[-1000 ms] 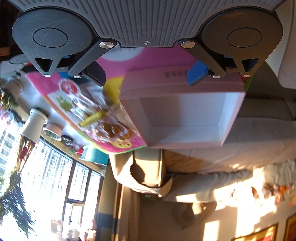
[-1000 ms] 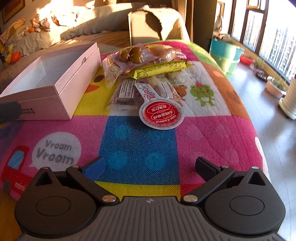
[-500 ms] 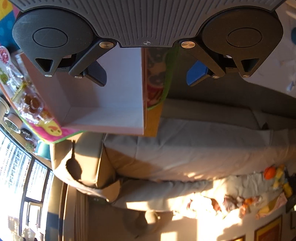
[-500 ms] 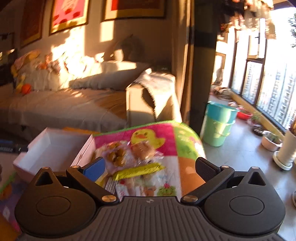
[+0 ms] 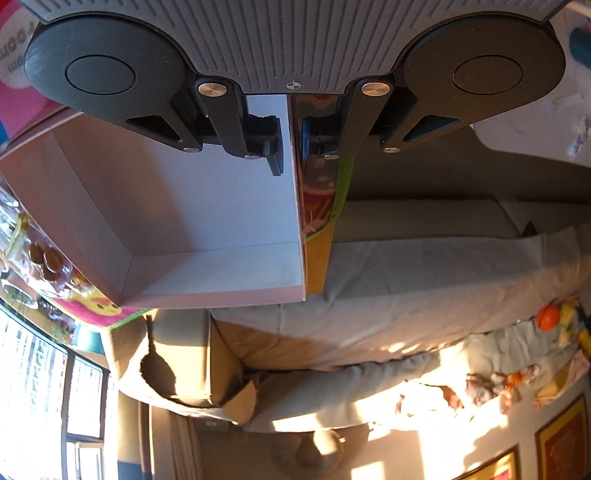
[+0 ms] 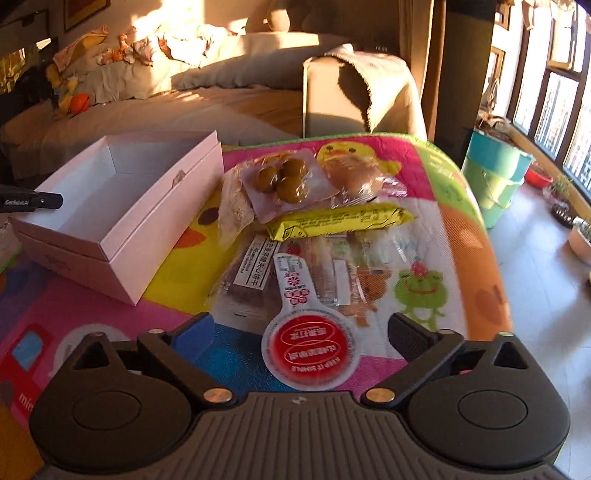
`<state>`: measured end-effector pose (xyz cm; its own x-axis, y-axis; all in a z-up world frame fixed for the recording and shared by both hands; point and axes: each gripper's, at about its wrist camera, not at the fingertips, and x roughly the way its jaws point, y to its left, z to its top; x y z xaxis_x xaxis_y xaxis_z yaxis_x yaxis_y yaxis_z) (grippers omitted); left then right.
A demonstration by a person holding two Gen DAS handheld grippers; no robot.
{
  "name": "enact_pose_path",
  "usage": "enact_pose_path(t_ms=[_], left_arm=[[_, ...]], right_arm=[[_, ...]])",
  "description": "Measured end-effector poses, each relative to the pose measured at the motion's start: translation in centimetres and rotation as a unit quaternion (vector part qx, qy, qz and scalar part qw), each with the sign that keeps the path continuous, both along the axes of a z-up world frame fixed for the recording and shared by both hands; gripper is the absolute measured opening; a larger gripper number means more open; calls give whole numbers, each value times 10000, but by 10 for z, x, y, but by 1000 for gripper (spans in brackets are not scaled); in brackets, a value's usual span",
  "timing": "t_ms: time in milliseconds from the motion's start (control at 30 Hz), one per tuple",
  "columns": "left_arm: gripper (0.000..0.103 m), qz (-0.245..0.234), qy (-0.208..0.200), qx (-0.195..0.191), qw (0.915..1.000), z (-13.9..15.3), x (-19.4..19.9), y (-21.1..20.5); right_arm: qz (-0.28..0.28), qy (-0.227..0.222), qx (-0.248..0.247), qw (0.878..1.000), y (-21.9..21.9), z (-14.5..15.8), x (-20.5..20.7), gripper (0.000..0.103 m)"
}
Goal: Organize objects
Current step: 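Clamp the pink box wall with the left tool while the right tool approaches the snacks, then grasp the red round-labelled spoon-shaped packet with the right tool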
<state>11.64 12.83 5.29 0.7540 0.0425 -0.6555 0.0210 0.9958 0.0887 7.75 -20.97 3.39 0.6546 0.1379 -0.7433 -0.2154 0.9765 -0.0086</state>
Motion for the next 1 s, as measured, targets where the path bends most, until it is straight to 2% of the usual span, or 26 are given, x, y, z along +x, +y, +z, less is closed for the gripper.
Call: enact_pose_path(t_ms=[33, 67, 100, 133, 167, 200, 267, 300, 467, 533, 567, 600, 700, 867, 933, 967, 1000], left_arm=[[12, -15, 7, -40, 10000, 1, 0, 1], [12, -25, 10, -91, 10000, 1, -1, 3], [12, -32, 13, -163, 9999, 1, -1, 5], [11, -48, 13, -229, 9997, 1, 0, 7], [11, -62, 11, -281, 9996, 2, 0, 9], [11, -78, 0, -323, 9994, 1, 0, 10], [11, -82, -20, -402, 9992, 1, 1, 12], [11, -75, -34, -461, 9989, 1, 0, 14], [12, -74, -92, -724, 9973, -1, -1, 20], [13, -89, -95, -752, 9971, -1, -1, 21], [13, -97, -89, -752, 9971, -1, -1, 21], [13, -111, -83, -739, 9972, -1, -1, 21], [13, -151, -59, -667, 9976, 0, -1, 19], [13, -132, -55, -604, 9981, -1, -1, 16], [13, -126, -61, -595, 9981, -1, -1, 16], [13, -127, -67, -581, 9982, -1, -1, 15], [13, -125, -73, -566, 9983, -1, -1, 15]], right_arm=[[-44, 75, -93, 9999, 3, -3, 3, 80], [-82, 95, -224, 9997, 7, -2, 2, 70], [-74, 126, -300, 9994, 9, 0, 0, 54], [-51, 150, -292, 9994, 10, 5, -4, 47], [-53, 187, -251, 9995, 10, 11, -9, 31], [-56, 187, -214, 9996, 11, 19, -16, 23], [-21, 146, -170, 9997, 13, 35, -30, 11], [-10, 88, -224, 9997, 16, 43, -37, 10], [110, -36, -513, 9986, 26, 61, -48, 11], [218, -45, -623, 9978, 28, 56, -44, 34], [244, -62, -655, 9975, 28, 51, -40, 72], [289, -117, -666, 9973, 28, 44, -35, 96], [382, -13, -678, 9970, 26, 22, -14, 97], [297, 382, -86, 9988, 5, -6, 21, 95], [357, 433, 98, 9984, 2, -8, 20, 88], [373, 414, 84, 9984, 4, -7, 15, 80], [403, 433, 54, 9982, 6, -5, 10, 65]])
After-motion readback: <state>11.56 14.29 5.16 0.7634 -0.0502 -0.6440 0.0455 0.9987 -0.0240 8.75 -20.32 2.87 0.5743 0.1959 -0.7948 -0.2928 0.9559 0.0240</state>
